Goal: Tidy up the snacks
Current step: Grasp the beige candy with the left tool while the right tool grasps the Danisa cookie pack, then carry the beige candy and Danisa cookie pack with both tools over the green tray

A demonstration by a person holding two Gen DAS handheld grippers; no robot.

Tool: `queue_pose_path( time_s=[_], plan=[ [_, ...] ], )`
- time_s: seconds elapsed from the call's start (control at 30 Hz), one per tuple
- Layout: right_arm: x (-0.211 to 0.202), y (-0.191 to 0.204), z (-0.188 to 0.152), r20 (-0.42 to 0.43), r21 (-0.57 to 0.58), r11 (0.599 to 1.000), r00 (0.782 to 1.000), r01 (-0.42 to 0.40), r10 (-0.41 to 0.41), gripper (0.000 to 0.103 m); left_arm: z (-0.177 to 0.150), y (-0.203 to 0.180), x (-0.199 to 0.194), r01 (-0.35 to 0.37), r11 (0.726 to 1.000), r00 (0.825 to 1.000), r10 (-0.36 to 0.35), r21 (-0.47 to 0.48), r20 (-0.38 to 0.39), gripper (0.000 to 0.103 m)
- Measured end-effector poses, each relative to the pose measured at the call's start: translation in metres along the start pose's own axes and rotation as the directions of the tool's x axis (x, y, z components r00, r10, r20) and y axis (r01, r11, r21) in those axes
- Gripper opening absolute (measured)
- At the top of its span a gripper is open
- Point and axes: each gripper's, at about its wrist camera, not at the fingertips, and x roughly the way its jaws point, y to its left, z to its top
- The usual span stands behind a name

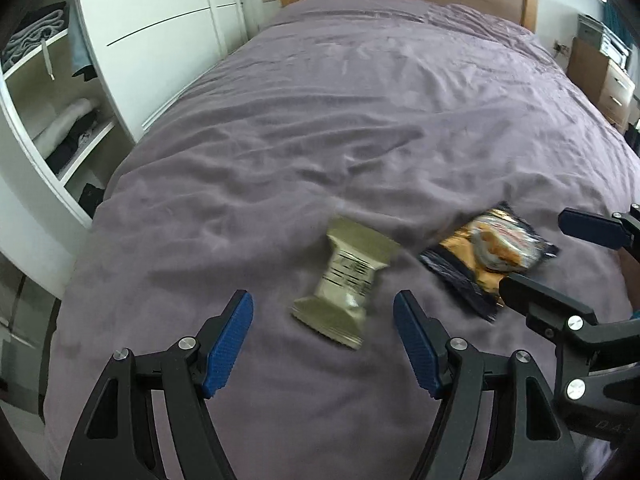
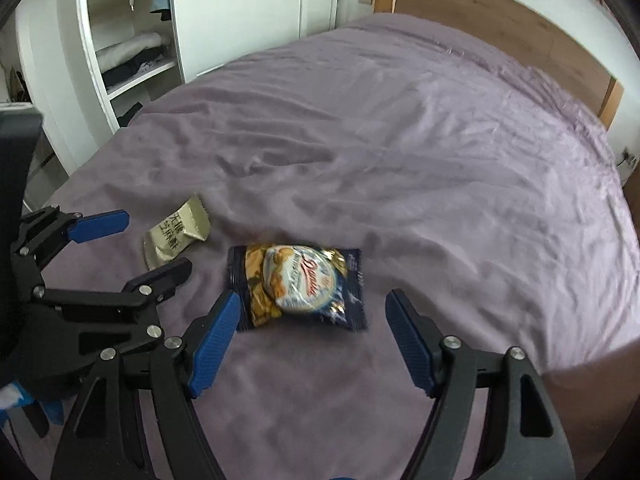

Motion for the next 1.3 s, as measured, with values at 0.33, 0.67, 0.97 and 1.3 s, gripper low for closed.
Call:
queue_pose_path(
  time_s=[0.33,0.67,0.97,1.3],
  plan=[
    [0.024,-0.002,0.008,-0.039,0.0,0.999,0.998,-0.042,0.042,0.078,0.007,0.009,0.017,0.017,0.999,1.0,-0.017,0.05,-0.002,0.067],
    [0.03,-0.006,0.008,-0.056,-0.014,0.999,0.998,-0.032,0.031,0.042,0.012,-0.001,0.027,0.028,0.995,1.0,-0.027,0.099,-0.014,0.047],
    [0.022,-0.006,0.009,-0.051,-0.053,0.998,0.998,-0.036,0.033,0.0,0.011,-0.002,0.028,0.061,0.995,0.998,-0.06,0.073,-0.021,0.024],
    [0.005,-0.023,-0.002,0.01,0.032,0.991,0.991,-0.131,0.13,0.0,0.006,0.003,0.018,0.063,0.998,0.998,-0.064,0.02,0.014,0.024]
  ],
)
